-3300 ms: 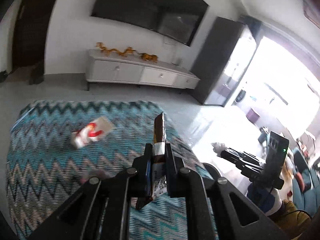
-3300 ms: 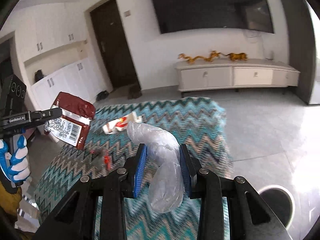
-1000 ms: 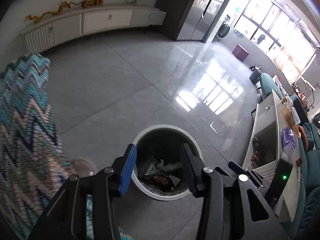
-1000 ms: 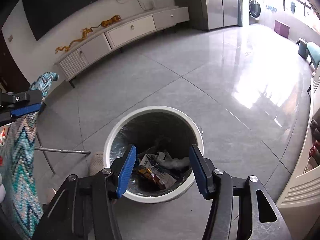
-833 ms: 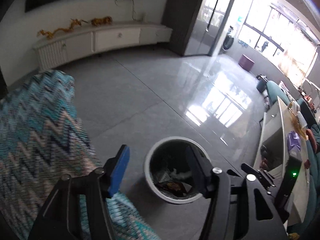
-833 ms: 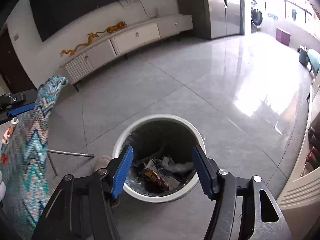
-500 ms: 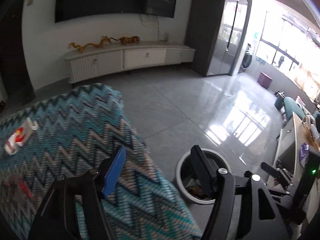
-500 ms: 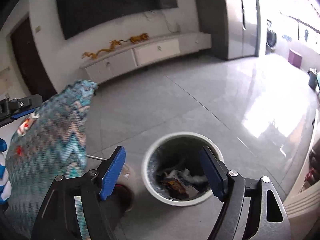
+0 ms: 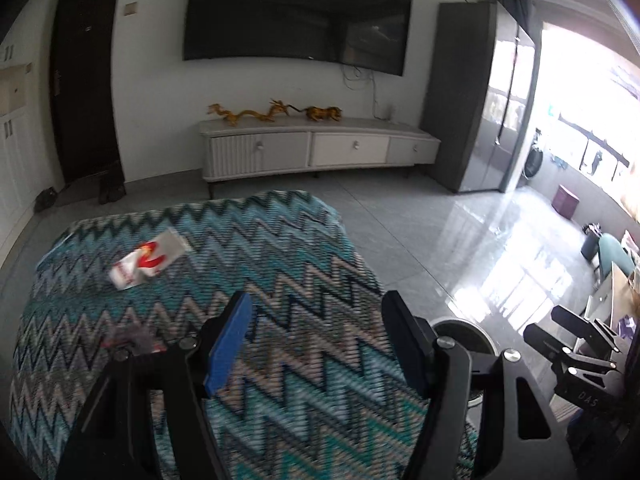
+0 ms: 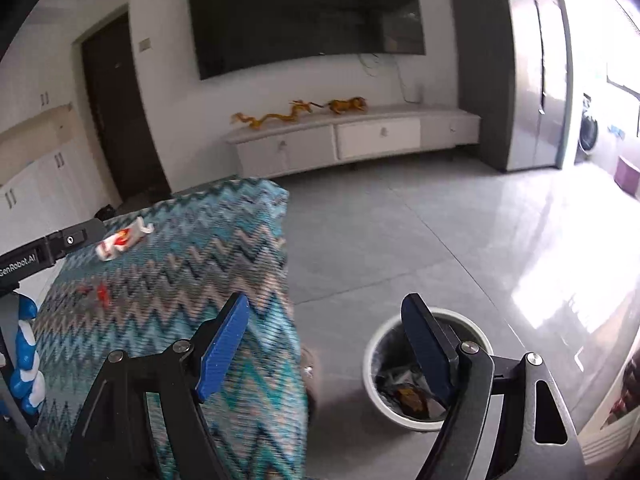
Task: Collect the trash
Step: 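Move both open tools back over the blanket toward the remaining items, then grasp the small clear wrapper with the left tool while the right tool grasps the white-and-red paper bag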
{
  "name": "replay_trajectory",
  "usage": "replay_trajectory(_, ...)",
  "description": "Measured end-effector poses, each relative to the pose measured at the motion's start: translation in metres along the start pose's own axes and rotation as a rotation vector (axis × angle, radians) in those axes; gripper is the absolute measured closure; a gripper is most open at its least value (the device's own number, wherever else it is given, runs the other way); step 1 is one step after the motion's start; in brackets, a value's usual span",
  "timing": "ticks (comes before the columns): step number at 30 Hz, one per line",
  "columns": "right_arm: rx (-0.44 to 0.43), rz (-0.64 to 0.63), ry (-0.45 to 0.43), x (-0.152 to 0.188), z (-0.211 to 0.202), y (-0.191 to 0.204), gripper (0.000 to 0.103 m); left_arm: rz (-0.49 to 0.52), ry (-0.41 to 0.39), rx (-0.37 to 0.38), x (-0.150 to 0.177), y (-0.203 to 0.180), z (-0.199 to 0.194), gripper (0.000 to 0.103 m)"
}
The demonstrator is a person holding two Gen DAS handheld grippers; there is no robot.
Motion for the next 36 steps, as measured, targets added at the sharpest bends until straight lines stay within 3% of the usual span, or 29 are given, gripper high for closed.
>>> replay_trajectory(15,-0.081,-0.141,-0.019,-0.021,-0.013,0.090,0.024,-0.098,-0.051,-0.106,0.022,0.091,-0.039,0.037)
replay_trajectory(25,-0.136,-0.206,0.001,-0.037,0.010,0.125,0.024,-0.131,-0.009,-0.145,0.043,0.178,-0.037,0.037)
replay_trajectory(30,-0.177,-0.219,0.030,-0.042,0.038,0.140,0.024,-0.144,0.056,-0.088,0.056,0.209,-0.023,0.037)
replay_trajectory(36,-0.234,-0.252,0.082,-0.046,0.083,0.166,0.024,-0.104,0.124,0.006,0.059,0.199,0.010,0.037)
Point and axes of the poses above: each gripper's, at about its wrist camera, not at the fingertips, and z roughly the way its jaws point, y to its left, x to its underside, the point moved 2 cm from there along z, roughly the way its jaws point, and after that the axes turned 6 degrees about y, right-handed, at the moved point
